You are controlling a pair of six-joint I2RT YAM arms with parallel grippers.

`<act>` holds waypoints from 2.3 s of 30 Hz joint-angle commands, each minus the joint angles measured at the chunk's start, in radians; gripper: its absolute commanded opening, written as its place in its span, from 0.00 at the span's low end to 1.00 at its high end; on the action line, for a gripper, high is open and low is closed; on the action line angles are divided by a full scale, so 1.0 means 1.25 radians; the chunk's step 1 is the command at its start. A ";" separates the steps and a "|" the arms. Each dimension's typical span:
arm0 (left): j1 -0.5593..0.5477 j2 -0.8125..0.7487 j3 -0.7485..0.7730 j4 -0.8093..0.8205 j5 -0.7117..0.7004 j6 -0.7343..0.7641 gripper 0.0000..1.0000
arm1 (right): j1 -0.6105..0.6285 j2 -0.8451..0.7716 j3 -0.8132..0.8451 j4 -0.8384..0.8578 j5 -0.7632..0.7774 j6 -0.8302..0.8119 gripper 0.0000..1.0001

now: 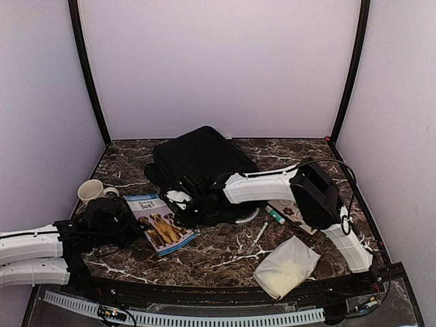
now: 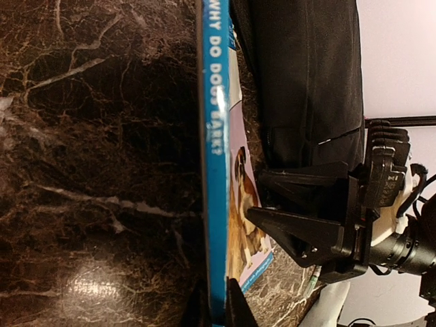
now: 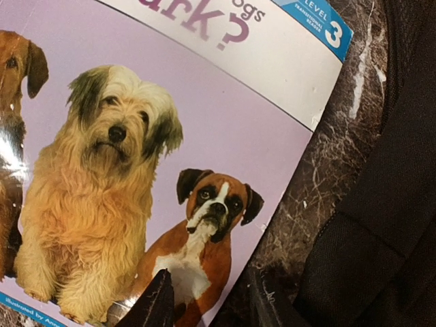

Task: Pack the student bag
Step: Pick up the book at the center of the board, then pass from the left arm to the right

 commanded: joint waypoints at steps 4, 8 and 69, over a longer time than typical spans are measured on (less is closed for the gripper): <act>-0.003 -0.049 0.091 -0.127 -0.004 0.037 0.00 | -0.007 -0.095 -0.109 -0.229 -0.018 -0.060 0.44; -0.004 -0.059 0.204 -0.250 -0.008 0.120 0.00 | -0.051 -0.226 -0.212 -0.222 -0.139 -0.106 0.49; -0.002 0.187 0.547 0.060 0.237 0.584 0.00 | -0.287 -0.531 -0.464 0.635 -0.826 0.623 0.20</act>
